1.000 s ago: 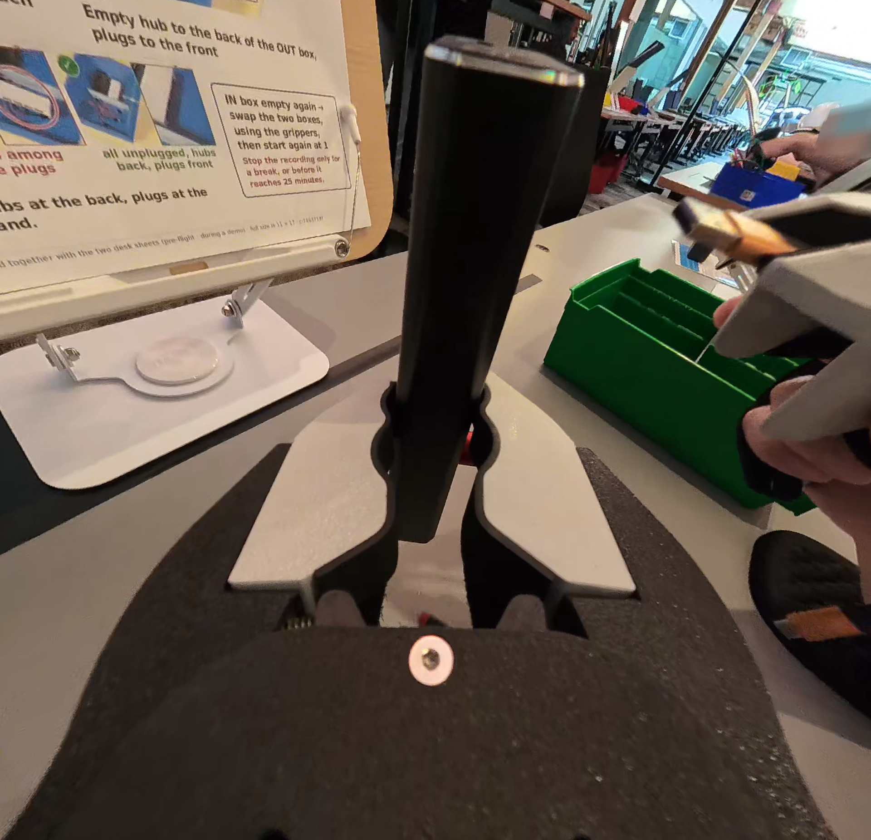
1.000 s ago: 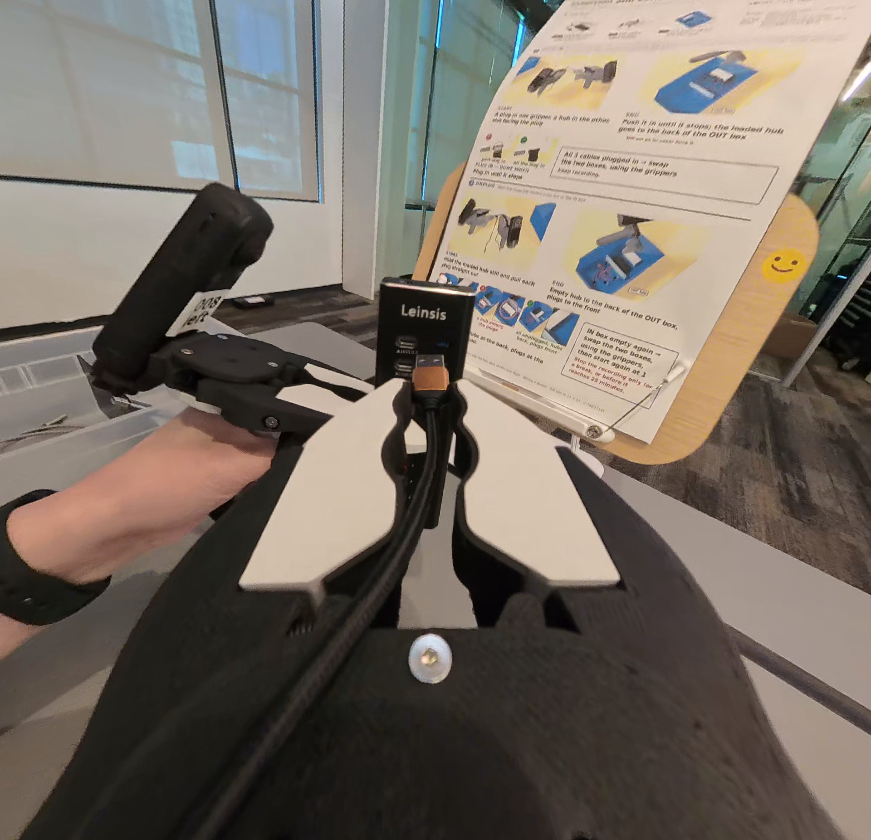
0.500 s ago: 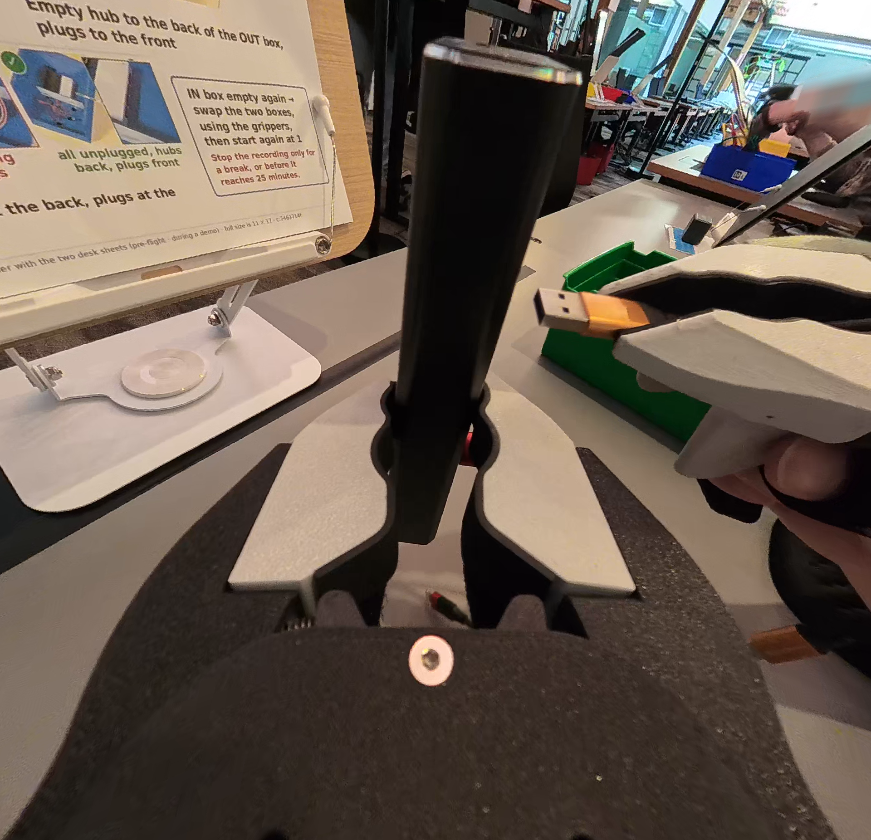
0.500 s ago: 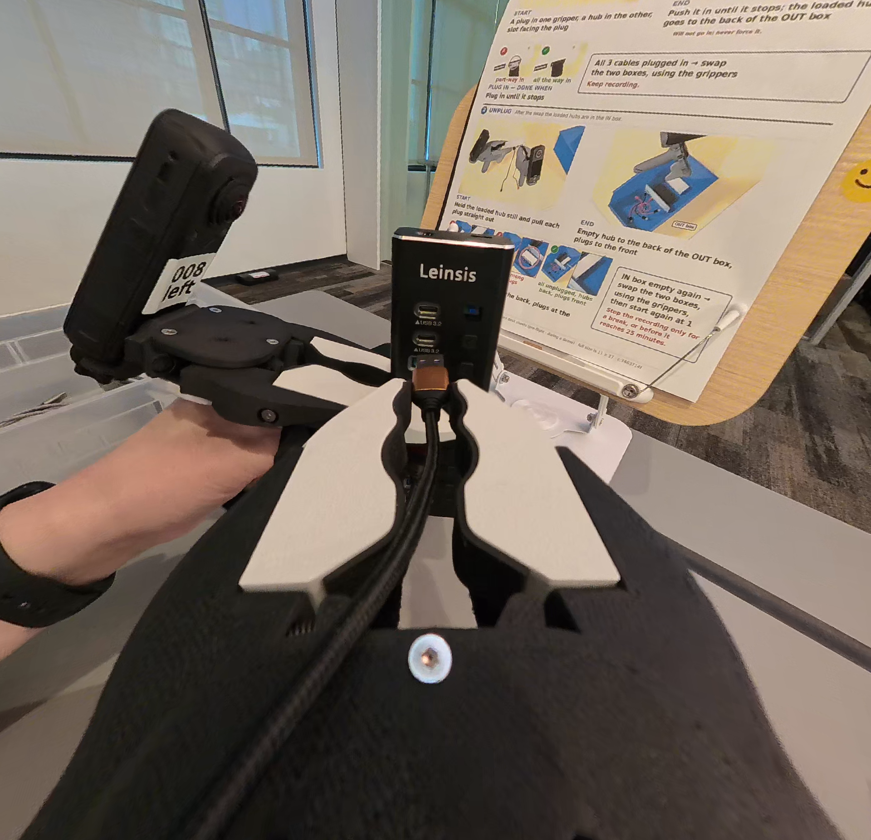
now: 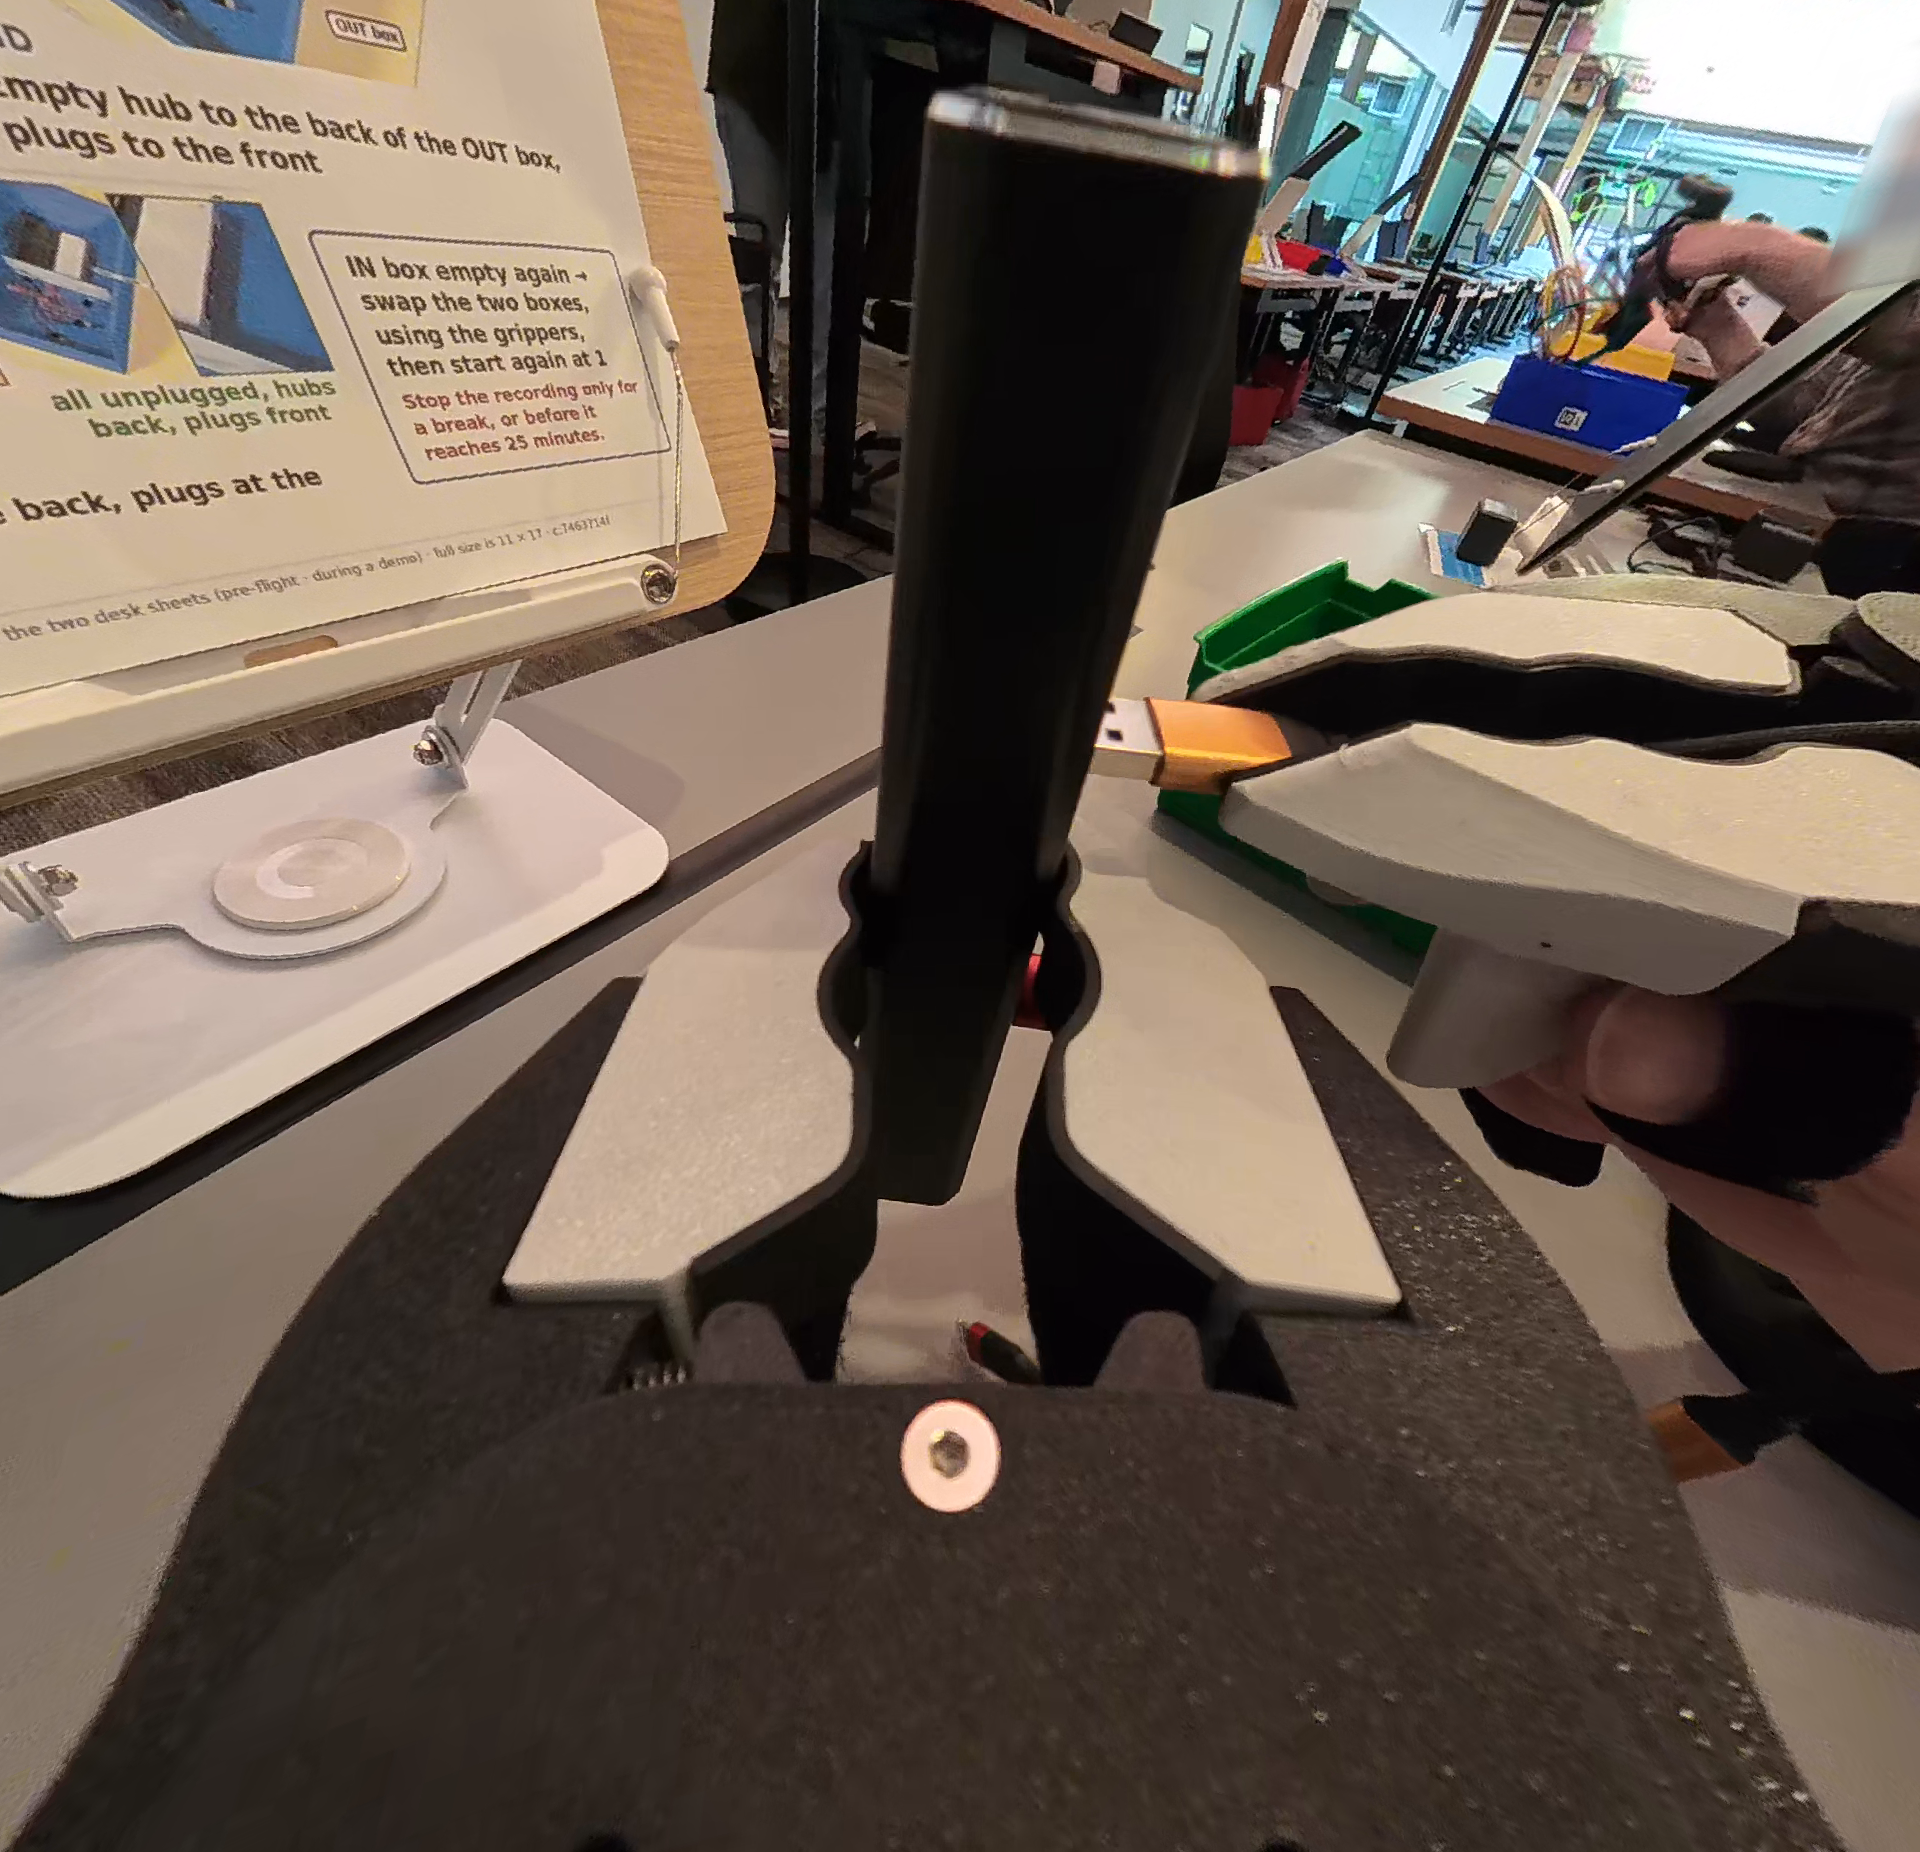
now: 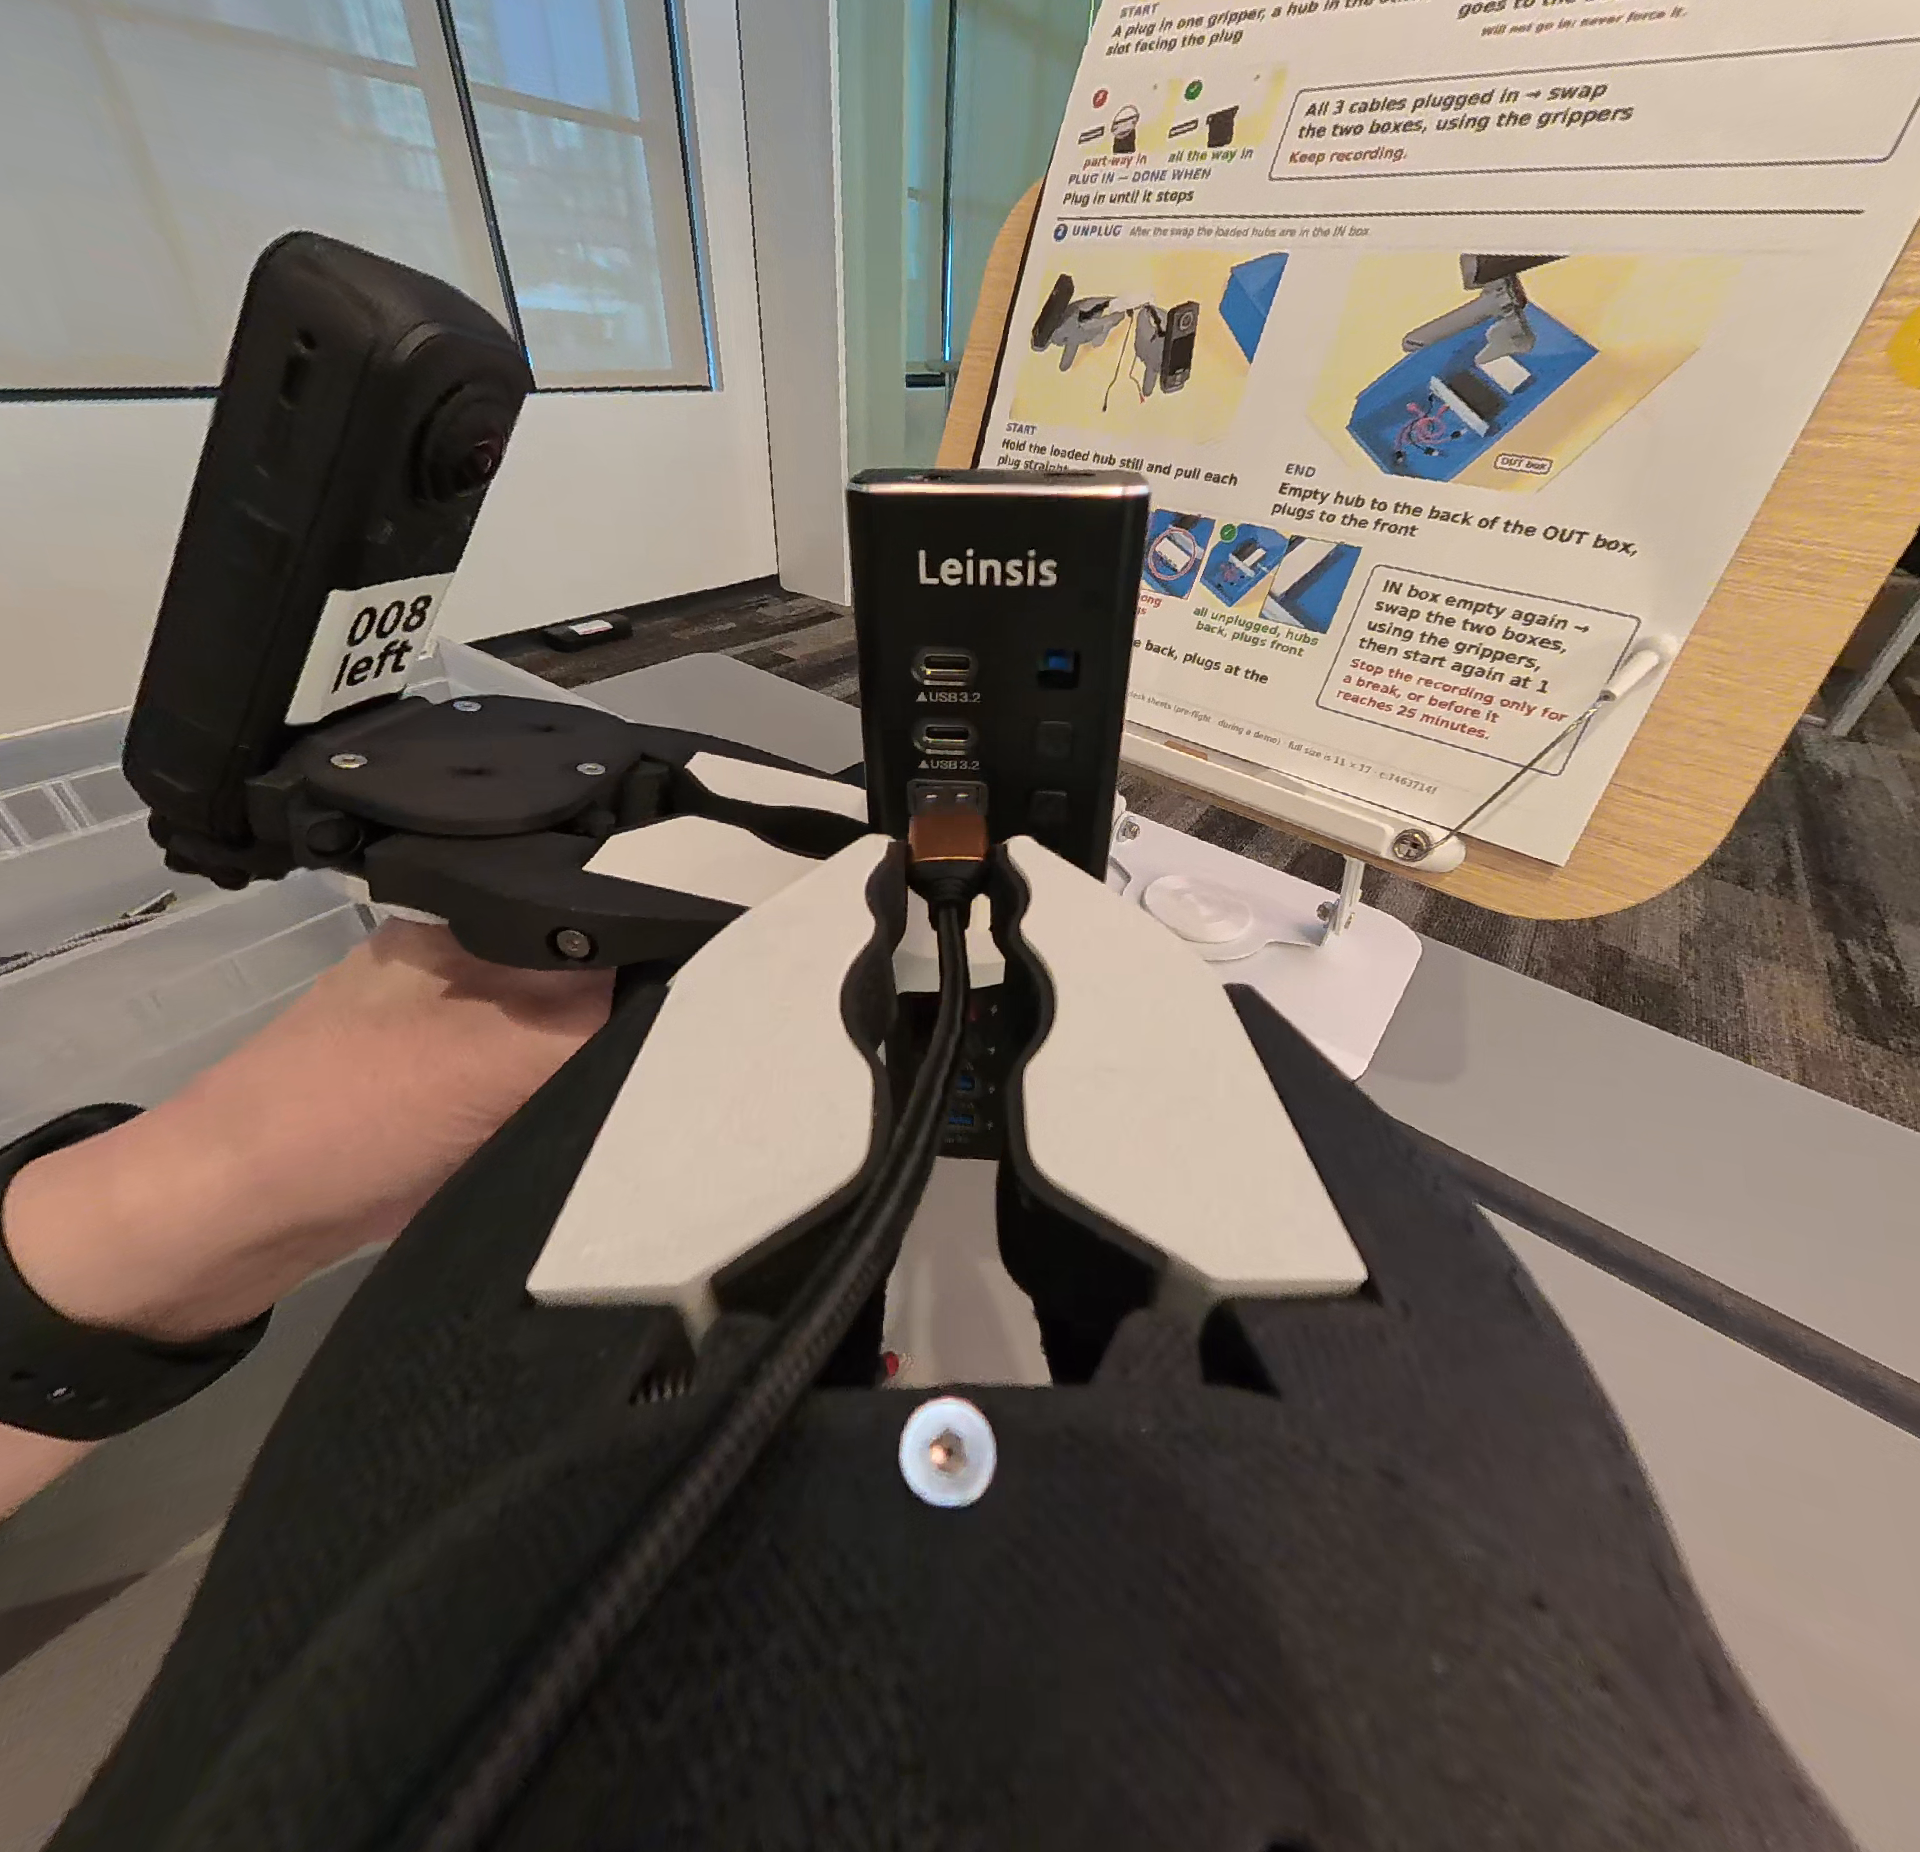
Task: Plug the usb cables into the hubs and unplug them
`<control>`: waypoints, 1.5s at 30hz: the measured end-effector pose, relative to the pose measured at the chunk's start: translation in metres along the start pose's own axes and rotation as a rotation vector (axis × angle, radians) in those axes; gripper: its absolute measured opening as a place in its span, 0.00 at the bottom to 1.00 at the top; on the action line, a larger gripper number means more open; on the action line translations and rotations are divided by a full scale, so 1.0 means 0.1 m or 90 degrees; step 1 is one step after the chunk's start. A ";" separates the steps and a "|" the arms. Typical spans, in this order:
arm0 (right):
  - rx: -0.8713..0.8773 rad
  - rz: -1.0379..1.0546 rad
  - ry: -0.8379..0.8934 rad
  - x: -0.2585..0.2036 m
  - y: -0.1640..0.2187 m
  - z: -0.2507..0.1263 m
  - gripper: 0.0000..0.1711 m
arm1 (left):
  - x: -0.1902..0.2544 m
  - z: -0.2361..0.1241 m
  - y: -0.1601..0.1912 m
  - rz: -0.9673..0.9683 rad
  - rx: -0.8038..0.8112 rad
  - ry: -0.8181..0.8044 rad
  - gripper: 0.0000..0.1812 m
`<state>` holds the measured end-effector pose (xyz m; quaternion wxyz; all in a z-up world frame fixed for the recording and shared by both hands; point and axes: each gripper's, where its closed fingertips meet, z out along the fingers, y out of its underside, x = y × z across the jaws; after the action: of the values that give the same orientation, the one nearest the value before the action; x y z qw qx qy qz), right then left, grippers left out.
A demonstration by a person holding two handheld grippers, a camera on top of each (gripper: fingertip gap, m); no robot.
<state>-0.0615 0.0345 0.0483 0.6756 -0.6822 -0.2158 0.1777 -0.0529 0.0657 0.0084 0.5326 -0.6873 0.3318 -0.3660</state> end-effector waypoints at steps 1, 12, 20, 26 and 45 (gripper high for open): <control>0.000 0.002 0.001 0.00 0.00 0.00 0.09 | 0.01 0.00 0.00 0.001 0.003 0.000 0.16; 0.055 0.005 0.012 -0.03 -0.10 -0.05 0.09 | 0.07 -0.05 -0.13 0.067 0.049 -0.019 0.15; 0.089 0.039 -0.036 -0.07 -0.20 -0.10 0.09 | 0.10 -0.17 -0.26 0.180 0.073 -0.059 0.15; 0.087 0.084 -0.062 -0.09 -0.21 -0.11 0.09 | 0.08 -0.22 -0.29 0.240 0.065 -0.089 0.15; 0.096 0.119 -0.062 -0.07 -0.32 -0.18 0.09 | 0.13 -0.28 -0.36 0.302 0.049 -0.115 0.15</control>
<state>-0.0595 0.0154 0.0799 0.6942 -0.6370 -0.1702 0.2887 -0.0679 0.0487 0.0504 0.6569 -0.5995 0.4203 -0.1802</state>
